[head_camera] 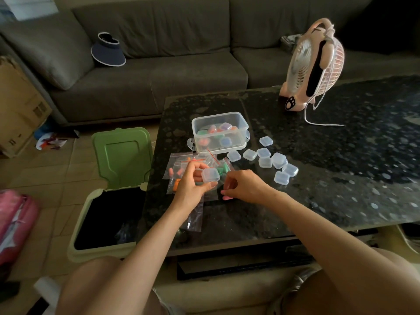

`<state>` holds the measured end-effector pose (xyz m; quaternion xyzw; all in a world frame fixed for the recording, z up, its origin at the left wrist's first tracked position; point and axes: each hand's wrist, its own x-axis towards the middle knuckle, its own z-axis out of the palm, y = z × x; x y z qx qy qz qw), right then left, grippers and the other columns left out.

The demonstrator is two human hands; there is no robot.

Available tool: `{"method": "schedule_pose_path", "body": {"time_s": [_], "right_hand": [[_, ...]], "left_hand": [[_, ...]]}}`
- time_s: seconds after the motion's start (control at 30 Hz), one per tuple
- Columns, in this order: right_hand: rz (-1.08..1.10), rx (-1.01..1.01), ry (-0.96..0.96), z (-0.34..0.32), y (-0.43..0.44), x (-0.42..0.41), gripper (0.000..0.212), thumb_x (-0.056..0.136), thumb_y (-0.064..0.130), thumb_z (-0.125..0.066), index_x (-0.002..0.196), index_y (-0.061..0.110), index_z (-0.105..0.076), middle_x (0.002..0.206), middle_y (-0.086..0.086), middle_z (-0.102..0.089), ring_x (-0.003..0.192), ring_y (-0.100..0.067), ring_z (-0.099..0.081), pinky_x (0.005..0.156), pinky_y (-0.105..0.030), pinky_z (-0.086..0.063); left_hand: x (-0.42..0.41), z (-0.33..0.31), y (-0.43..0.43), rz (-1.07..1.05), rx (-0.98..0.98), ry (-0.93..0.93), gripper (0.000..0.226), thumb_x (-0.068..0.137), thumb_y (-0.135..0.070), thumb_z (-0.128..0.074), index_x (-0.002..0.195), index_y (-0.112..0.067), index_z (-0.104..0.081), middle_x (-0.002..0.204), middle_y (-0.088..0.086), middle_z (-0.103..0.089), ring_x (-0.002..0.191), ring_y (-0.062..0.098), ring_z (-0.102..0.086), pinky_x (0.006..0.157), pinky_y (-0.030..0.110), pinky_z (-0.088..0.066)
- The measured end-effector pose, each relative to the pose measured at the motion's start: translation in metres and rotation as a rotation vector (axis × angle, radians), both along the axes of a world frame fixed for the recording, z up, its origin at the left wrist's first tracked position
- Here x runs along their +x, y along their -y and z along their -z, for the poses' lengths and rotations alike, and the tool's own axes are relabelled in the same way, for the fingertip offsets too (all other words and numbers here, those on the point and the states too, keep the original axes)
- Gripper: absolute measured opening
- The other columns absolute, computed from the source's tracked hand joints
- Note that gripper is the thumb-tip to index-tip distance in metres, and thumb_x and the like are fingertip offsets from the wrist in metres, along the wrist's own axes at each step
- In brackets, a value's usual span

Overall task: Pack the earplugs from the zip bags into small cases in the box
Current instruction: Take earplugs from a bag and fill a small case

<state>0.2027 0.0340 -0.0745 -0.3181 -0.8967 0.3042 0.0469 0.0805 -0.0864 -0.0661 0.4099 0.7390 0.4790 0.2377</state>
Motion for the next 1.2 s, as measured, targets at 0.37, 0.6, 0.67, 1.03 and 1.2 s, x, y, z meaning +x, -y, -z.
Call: {"method": "schedule_pose_path", "body": {"time_s": [0.37,0.6,0.67,1.03,1.2], "right_hand": [[-0.089,0.090,-0.061,0.000,0.005,0.001,0.013,0.082,0.018,-0.071,0.089,0.014,-0.062,0.082,0.005,-0.058,0.076,-0.013,-0.055,0.069,-0.021,-0.043],[0.060,-0.200,-0.353,-0.021,0.004,0.003,0.012,0.082,0.015,-0.073,0.085,0.014,-0.062,0.084,-0.007,-0.067,0.067,-0.017,-0.066,0.058,-0.025,-0.058],[0.040,-0.256,-0.387,-0.023,0.006,0.003,0.011,0.082,0.013,-0.072,0.086,0.012,-0.062,0.085,-0.009,-0.068,0.068,-0.017,-0.068,0.060,-0.027,-0.059],[-0.066,-0.009,-0.403,-0.021,0.015,-0.001,0.012,0.077,0.019,-0.077,0.083,0.016,-0.068,0.081,0.009,-0.063,0.066,0.000,-0.052,0.063,-0.009,-0.042],[0.031,-0.079,-0.473,-0.025,0.011,0.002,0.013,0.077,0.021,-0.076,0.087,0.013,-0.073,0.085,0.004,-0.067,0.070,-0.006,-0.055,0.063,-0.013,-0.044]], "left_hand": [[0.002,-0.004,0.001,-0.065,-0.009,0.054,0.044,0.076,-0.012,-0.076,0.110,-0.019,-0.050,0.113,0.003,-0.059,0.100,0.020,-0.060,0.084,0.039,-0.055],[0.006,-0.003,0.000,0.023,-0.029,0.009,0.041,0.082,-0.013,-0.070,0.118,-0.005,-0.053,0.115,0.000,-0.054,0.093,-0.005,-0.036,0.055,-0.016,-0.013],[0.006,-0.001,-0.001,0.010,-0.016,0.011,0.046,0.079,-0.013,-0.073,0.118,-0.005,-0.050,0.119,0.008,-0.058,0.098,0.007,-0.047,0.058,-0.015,-0.017],[0.009,-0.004,-0.001,0.059,0.033,0.005,0.056,0.071,-0.009,-0.079,0.111,-0.007,-0.040,0.109,-0.007,-0.049,0.104,0.008,-0.051,0.084,0.005,-0.042],[0.008,-0.005,-0.001,0.048,0.099,0.043,0.053,0.070,-0.008,-0.080,0.105,-0.014,-0.040,0.104,-0.011,-0.053,0.102,0.014,-0.059,0.084,0.043,-0.055]]}}
